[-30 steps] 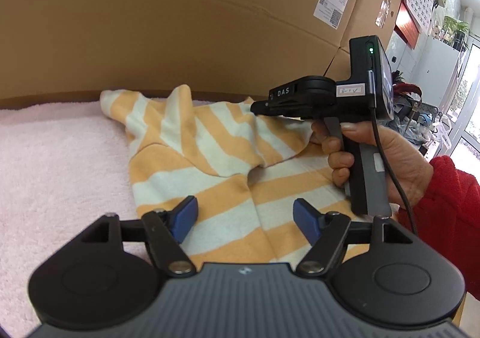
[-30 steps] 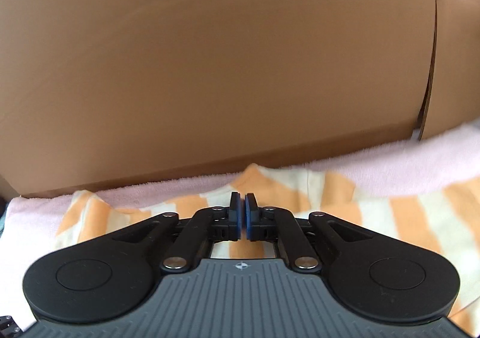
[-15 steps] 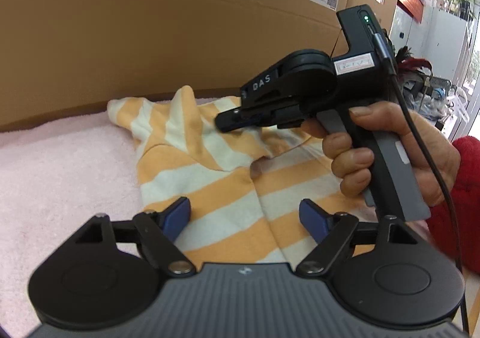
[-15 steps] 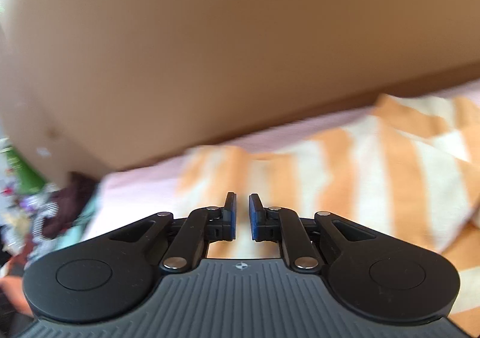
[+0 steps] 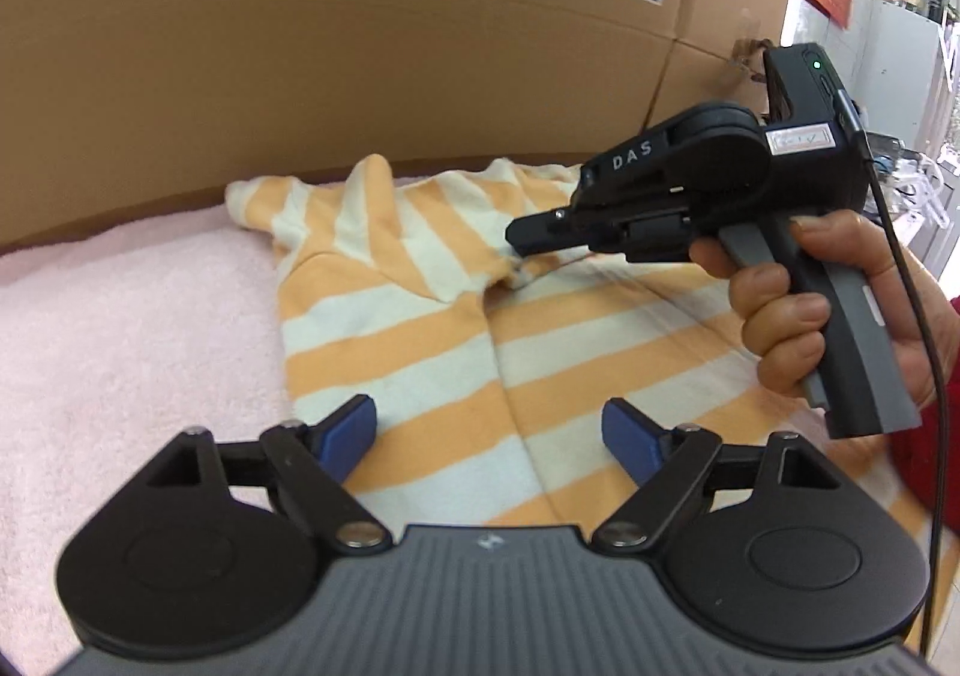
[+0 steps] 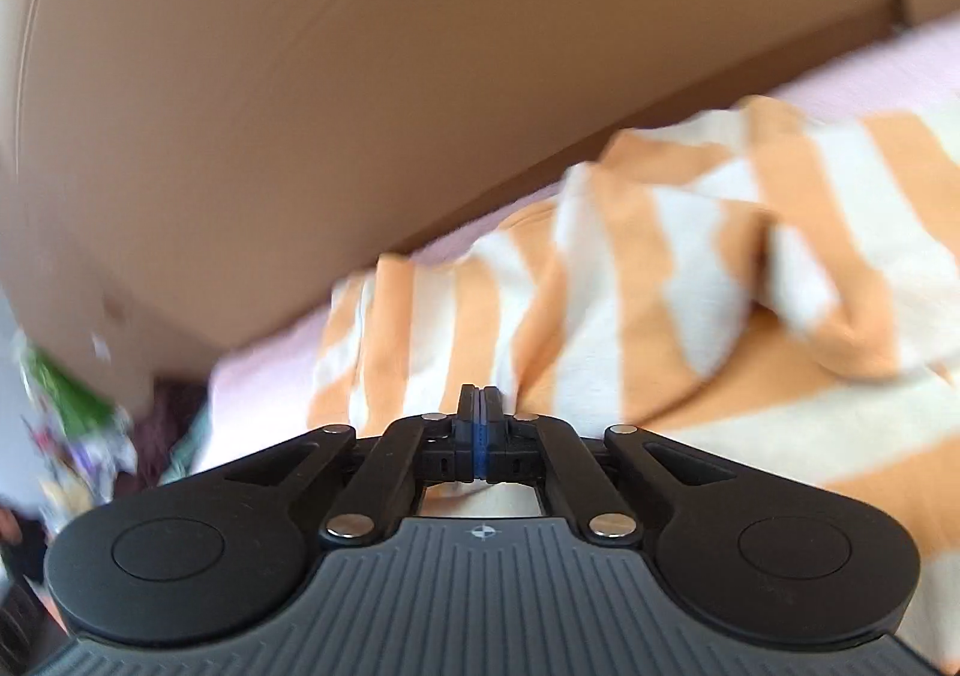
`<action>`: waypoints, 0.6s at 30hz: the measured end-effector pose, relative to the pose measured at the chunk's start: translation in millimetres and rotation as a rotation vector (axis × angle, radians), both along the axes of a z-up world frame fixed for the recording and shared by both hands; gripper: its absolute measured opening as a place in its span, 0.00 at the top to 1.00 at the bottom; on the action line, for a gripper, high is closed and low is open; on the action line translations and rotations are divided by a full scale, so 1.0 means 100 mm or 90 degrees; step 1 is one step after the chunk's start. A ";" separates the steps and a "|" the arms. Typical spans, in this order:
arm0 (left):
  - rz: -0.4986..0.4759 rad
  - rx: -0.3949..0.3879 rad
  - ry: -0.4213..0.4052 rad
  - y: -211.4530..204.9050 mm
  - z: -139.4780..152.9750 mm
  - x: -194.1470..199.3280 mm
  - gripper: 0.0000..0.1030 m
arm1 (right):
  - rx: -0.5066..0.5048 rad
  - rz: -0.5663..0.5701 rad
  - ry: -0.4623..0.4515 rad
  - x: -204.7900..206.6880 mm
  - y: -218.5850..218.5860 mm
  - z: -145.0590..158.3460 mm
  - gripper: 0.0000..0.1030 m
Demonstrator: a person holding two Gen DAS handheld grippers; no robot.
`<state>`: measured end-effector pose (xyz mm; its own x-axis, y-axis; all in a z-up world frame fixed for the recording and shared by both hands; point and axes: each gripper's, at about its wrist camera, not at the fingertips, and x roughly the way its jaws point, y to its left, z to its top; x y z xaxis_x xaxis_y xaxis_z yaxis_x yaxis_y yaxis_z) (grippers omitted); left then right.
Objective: Fold clothes
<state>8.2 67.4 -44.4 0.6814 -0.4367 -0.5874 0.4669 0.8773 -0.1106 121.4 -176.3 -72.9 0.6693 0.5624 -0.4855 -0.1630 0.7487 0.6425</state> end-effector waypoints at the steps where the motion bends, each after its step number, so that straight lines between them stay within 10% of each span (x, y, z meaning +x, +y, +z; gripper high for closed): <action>1: -0.009 -0.008 0.006 -0.01 0.00 -0.03 0.18 | -0.006 -0.012 -0.009 -0.04 0.00 0.03 0.90; 7: -0.006 0.014 0.006 -0.13 -0.04 -0.10 0.09 | 0.041 0.107 -0.047 -0.04 0.43 0.16 0.89; 18: 0.001 0.010 0.002 -0.12 -0.05 -0.12 0.09 | -0.159 0.180 -0.090 1.10 1.43 0.24 0.91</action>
<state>-3.9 55.8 -49.3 0.6800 -0.4264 -0.5965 0.4659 0.8794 -0.0976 231.4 -33.2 -49.2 0.5754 0.6097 -0.5452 -0.4583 0.7924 0.4026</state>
